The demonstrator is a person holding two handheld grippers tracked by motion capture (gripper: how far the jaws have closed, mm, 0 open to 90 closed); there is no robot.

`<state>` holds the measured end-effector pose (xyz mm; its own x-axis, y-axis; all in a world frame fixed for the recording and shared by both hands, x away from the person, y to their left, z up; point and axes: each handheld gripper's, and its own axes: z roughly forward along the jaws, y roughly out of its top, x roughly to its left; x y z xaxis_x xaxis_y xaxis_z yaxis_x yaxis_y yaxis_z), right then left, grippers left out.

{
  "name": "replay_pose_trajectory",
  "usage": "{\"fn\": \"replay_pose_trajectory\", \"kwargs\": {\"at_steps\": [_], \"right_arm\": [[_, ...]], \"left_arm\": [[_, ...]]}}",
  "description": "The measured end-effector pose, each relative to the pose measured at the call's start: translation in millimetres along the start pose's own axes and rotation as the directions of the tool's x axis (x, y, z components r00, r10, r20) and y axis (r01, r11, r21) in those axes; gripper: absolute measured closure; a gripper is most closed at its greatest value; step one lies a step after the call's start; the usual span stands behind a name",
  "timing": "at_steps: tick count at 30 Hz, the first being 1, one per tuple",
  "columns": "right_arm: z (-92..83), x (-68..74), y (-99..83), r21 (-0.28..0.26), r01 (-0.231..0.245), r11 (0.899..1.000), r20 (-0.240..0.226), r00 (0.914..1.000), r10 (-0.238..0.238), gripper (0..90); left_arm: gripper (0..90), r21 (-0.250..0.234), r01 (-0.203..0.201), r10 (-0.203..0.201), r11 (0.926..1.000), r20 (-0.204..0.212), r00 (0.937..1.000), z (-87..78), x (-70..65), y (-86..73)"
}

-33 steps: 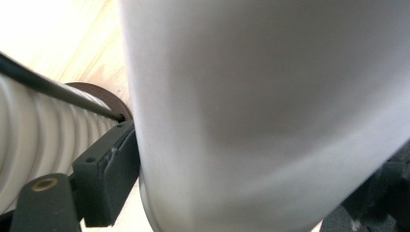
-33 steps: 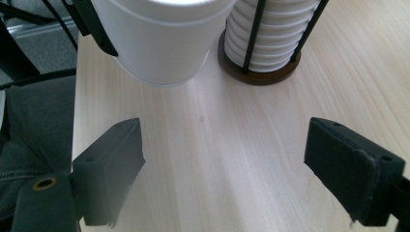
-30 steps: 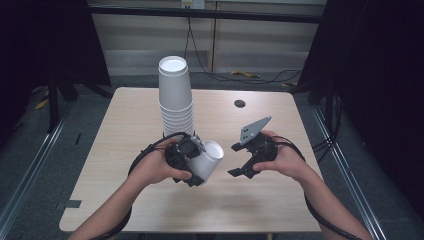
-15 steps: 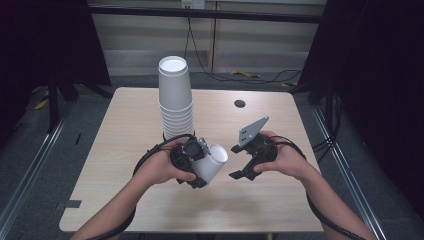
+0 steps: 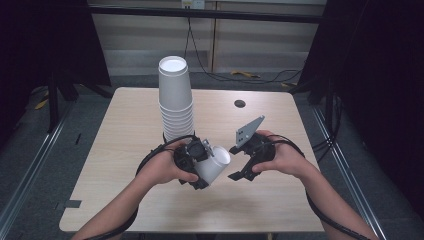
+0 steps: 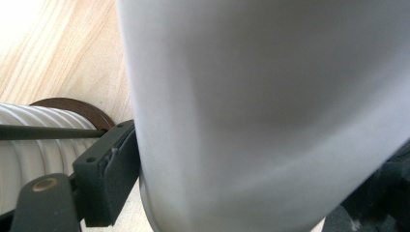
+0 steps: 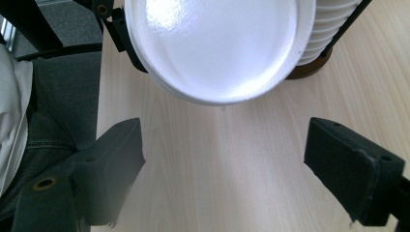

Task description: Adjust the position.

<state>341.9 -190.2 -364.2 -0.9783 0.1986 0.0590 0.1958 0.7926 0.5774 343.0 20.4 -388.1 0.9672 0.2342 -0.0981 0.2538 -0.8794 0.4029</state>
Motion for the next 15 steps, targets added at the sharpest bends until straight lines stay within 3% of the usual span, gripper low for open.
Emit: {"fn": "replay_pose_trajectory", "kwargs": {"at_steps": [1,2,8,15], "right_arm": [[0.3,0.0,0.5,0.001,0.001,1.000,-0.004,1.0000,-0.001,13.6],[0.6,0.1,1.2,0.002,0.006,1.000,-0.005,1.0000,-0.006,13.7],[0.8,0.6,4.9,0.015,0.012,1.000,-0.011,0.9999,-0.012,13.7],[0.9,0.6,7.5,0.023,0.014,1.000,-0.015,0.9998,-0.013,13.6]], "left_arm": [[14.5,0.007,-0.004,0.004,1.0000,0.004,1.0000,-0.2,0.2,0.5],[14.5,-0.004,0.020,-0.020,0.9998,0.003,0.9998,0.9,-1.5,0.5],[14.5,0.002,-0.016,0.016,0.9999,0.005,0.9999,1.8,0.0,2.3],[14.5,0.005,0.003,-0.003,1.0000,0.006,1.0000,3.6,-3.1,3.2]]}}
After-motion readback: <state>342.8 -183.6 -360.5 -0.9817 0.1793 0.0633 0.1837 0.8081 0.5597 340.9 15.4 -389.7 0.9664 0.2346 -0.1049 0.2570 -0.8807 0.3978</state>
